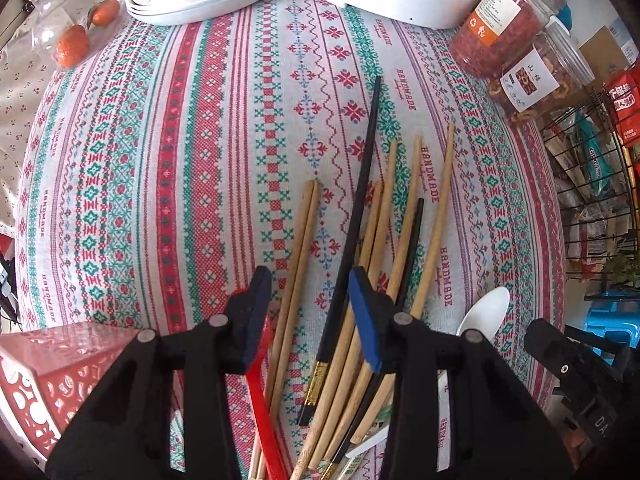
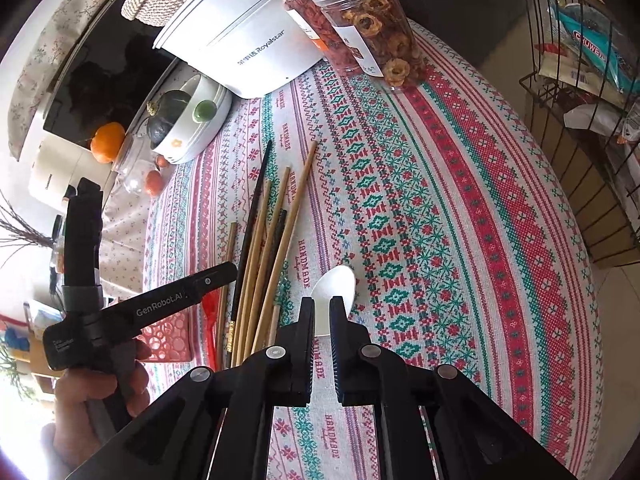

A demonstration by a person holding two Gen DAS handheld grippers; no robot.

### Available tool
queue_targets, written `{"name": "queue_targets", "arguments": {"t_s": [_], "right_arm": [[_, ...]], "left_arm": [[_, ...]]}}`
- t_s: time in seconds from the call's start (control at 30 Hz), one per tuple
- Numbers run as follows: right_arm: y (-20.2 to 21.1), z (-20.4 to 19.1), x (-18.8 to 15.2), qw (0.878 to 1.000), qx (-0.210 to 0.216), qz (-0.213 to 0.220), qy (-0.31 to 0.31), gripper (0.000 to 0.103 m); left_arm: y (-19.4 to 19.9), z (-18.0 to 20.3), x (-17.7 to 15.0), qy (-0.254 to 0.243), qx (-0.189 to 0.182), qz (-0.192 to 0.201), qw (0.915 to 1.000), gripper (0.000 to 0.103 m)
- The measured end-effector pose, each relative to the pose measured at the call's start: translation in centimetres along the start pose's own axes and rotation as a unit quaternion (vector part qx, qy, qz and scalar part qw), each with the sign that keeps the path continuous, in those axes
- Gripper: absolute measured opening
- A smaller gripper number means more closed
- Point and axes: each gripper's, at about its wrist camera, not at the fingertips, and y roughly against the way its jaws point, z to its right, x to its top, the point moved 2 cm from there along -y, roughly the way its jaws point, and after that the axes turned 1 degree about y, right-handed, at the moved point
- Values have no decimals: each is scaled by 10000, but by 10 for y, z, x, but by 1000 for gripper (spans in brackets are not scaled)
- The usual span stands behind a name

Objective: Organize utensils
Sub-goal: 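Close the left tool on a pair of wooden chopsticks and lift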

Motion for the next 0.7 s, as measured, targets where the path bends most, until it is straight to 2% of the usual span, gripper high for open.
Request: {"name": "queue_targets", "arguments": {"t_s": [0.07, 0.13, 0.23, 0.3, 0.33, 0.4, 0.47, 0.67, 0.7], "right_arm": [[-2, 0, 0, 10000, -3, -14, -25, 15], [-3, 0, 1, 10000, -4, -28, -30, 17], [-5, 0, 1, 10000, -35, -49, -16, 17], [-6, 0, 2, 10000, -57, -61, -27, 18], [-7, 1, 2, 9999, -68, -66, -37, 20], [-11, 2, 3, 9999, -81, -81, -66, 28], [-16, 3, 3, 9998, -103, -108, -98, 31], [-37, 7, 6, 9998, -132, -108, -120, 31], [-40, 8, 6, 9998, -124, -107, -119, 29]], "left_arm": [[-2, 4, 8, -40, 2, 101, 9999, 32], [-1, 13, 16, -73, 134, 133, 9998, 24], [-11, 20, 23, -214, 342, -23, 9992, 19], [-16, 30, 25, -359, 475, 18, 9982, 18], [-18, 33, 25, -388, 498, 9, 9980, 11], [-17, 37, 21, -409, 567, 57, 9975, 10], [-6, 36, 15, -489, 559, 251, 9969, 10], [41, 31, -8, -568, 296, 907, 9938, 10], [52, 28, -11, -575, 230, 1033, 9927, 10]]}}
